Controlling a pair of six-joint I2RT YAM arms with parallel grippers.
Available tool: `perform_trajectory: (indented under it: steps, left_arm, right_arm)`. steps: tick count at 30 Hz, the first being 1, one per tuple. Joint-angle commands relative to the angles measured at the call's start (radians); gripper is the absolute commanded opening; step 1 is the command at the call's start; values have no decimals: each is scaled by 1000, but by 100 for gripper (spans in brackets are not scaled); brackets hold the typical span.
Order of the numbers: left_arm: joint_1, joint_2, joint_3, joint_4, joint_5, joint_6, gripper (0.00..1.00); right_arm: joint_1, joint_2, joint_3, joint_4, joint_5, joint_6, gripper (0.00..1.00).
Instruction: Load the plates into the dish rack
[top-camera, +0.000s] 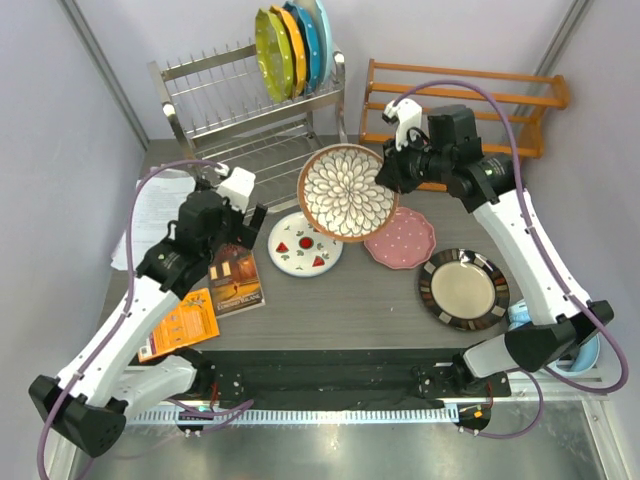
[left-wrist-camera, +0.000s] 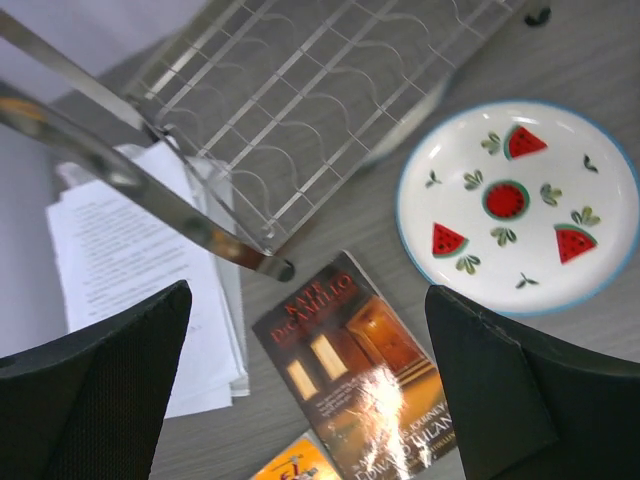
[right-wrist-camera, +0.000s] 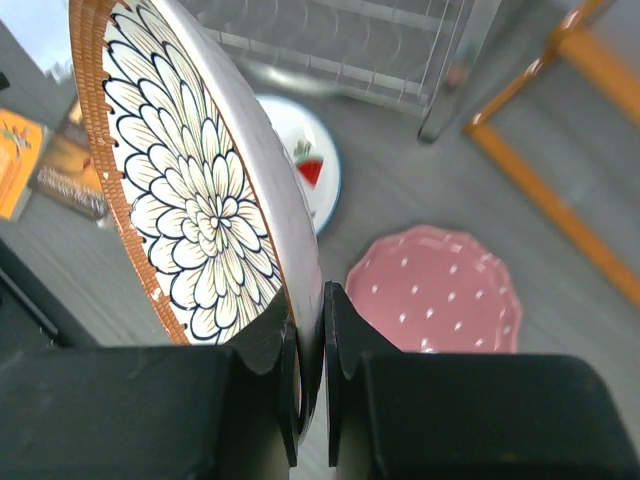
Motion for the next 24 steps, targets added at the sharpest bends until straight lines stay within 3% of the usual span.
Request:
perform_trajectory:
  steps: [1,8,10,12,16,20,24]
  left_arm:
    - [7,-55,70,11,-113,68,99]
    - [43,-61,219,15,-185,227,99]
    - [48,-66,216,130,-322,263,99]
    - [63,-81,193,250,-369,292,99]
    - [87,-93,182,267,-375,306,99]
    - [157,-110,187,208,-333,228,99]
    - [198,-124,185,180,-300,150,99]
  right_arm:
    - [44,-34,230,137,108,65,1]
    - [88,93,567,202,256,15,1]
    - [146,150,676,237,313,-30,1]
    - [209,191,721,268,404,-66,1]
    - [309,197,674,482,594,-80,1]
    - [401,210,658,619,744,-117,1]
    - [518,237,597,867,909,-322,1]
